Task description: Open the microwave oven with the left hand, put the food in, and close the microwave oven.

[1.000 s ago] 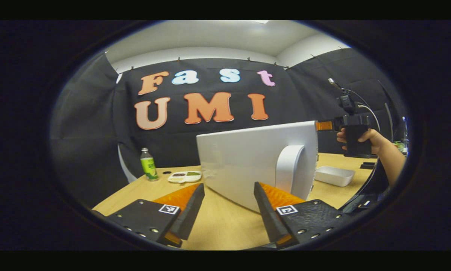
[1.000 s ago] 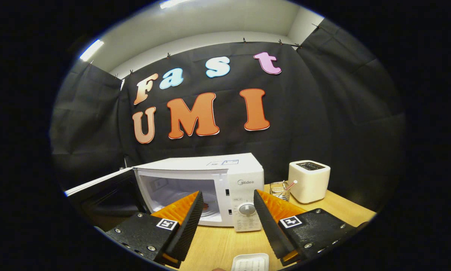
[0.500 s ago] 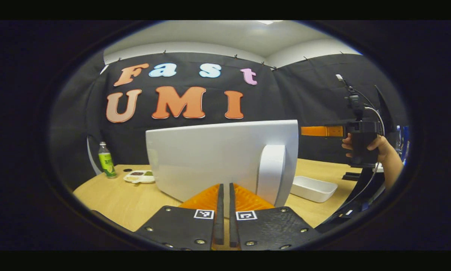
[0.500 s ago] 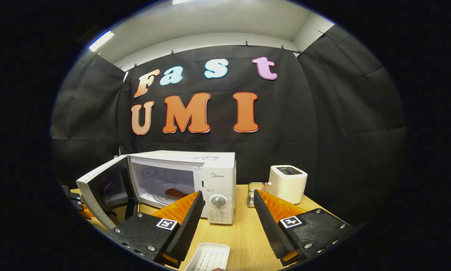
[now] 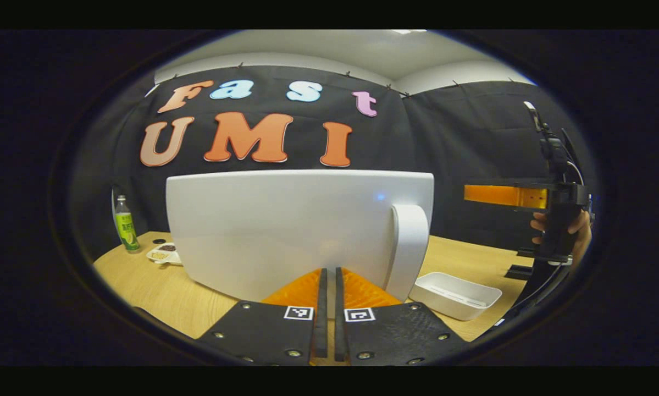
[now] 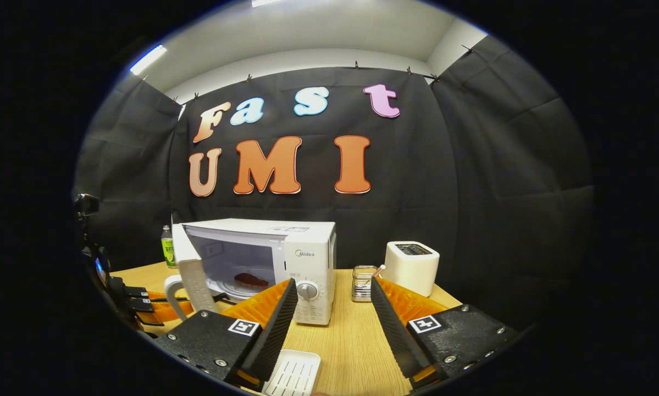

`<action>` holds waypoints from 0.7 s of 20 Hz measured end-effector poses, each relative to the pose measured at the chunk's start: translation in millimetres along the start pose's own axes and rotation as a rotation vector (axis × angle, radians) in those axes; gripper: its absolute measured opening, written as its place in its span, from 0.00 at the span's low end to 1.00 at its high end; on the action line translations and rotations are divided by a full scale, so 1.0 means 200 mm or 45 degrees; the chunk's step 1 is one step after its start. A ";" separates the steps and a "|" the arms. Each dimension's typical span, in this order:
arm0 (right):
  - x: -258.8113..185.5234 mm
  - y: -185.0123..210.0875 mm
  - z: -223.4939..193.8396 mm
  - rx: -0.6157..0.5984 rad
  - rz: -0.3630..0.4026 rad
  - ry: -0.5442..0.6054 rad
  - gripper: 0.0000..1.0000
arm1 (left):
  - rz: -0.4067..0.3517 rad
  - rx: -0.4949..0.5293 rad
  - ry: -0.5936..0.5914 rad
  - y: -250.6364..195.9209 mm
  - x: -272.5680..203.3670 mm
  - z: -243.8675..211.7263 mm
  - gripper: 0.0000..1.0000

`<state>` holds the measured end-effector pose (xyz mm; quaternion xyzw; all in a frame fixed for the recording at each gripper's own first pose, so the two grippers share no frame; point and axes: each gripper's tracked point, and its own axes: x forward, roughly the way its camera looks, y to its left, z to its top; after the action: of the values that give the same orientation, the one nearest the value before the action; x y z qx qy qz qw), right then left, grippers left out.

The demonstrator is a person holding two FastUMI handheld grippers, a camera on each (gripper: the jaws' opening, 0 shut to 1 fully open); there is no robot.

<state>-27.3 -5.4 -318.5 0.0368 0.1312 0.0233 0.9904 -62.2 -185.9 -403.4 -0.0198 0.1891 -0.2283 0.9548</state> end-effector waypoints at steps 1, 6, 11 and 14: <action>0.00 -0.01 0.00 -0.003 0.001 -0.004 0.84 | 0.001 -0.003 0.010 0.00 0.05 -0.01 0.07; -0.03 -0.09 -0.01 -0.016 -0.033 0.000 0.84 | 0.063 0.055 0.066 0.03 0.32 -0.03 0.06; -0.06 -0.18 -0.03 -0.029 -0.064 0.010 0.84 | 0.127 0.095 0.076 0.06 0.52 -0.05 0.07; -0.06 -0.23 -0.05 -0.025 -0.080 0.015 0.84 | 0.187 0.100 0.080 0.11 0.61 -0.05 0.06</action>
<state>-38.8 -50.8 -328.0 0.0228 0.1380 -0.0062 0.9902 44.5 -220.9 -457.9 0.0390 0.2110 -0.1654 0.9626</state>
